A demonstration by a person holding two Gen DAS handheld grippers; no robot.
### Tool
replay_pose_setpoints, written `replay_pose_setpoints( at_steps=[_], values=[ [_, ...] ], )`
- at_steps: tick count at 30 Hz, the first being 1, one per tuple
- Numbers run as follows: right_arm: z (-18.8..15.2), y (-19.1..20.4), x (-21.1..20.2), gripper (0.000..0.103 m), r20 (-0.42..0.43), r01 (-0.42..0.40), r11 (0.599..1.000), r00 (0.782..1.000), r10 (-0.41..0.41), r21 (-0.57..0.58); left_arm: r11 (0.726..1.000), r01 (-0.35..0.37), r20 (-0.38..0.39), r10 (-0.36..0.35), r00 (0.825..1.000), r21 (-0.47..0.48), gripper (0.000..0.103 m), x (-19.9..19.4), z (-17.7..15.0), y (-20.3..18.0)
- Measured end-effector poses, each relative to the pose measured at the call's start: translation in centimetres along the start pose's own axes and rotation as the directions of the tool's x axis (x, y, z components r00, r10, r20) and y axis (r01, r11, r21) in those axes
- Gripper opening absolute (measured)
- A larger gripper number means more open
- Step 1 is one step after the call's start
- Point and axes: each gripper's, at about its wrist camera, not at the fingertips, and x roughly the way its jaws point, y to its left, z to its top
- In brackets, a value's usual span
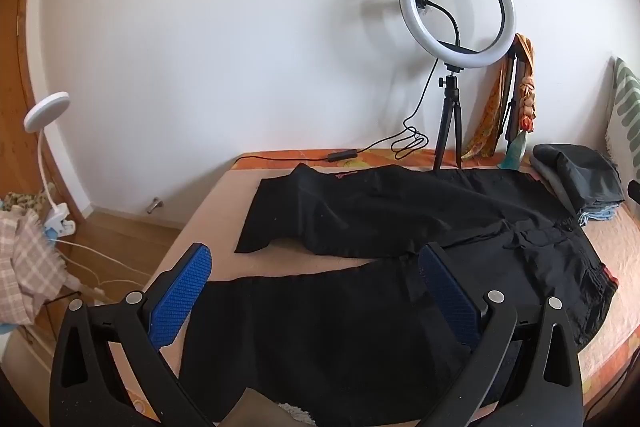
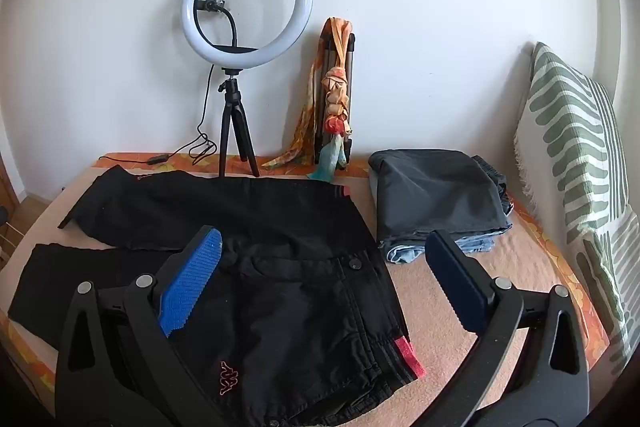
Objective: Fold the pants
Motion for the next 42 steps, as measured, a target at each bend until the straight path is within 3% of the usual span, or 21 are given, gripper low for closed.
replay_pose_setpoints(
  at_steps=[6,20,42],
  values=[
    [-0.1,0.1,0.4,0.103,-0.026,-0.008,1.0,1.0,0.008,0.0,1.0,0.013,-0.018,-0.013,1.0,-0.002,0.103,0.6,0.0,0.7],
    [-0.2,0.0,0.8,0.103,-0.022,-0.015,1.0,1.0,0.015,-0.004,0.998,-0.05,0.005,0.05,0.999,0.023,0.103,0.2,0.1,-0.2],
    [-0.1,-0.2,1.1,0.103,-0.025,-0.028,1.0,0.999,0.028,0.015,1.0,-0.016,-0.007,0.016,1.0,0.007,0.103,0.1,0.3,0.4]
  ],
)
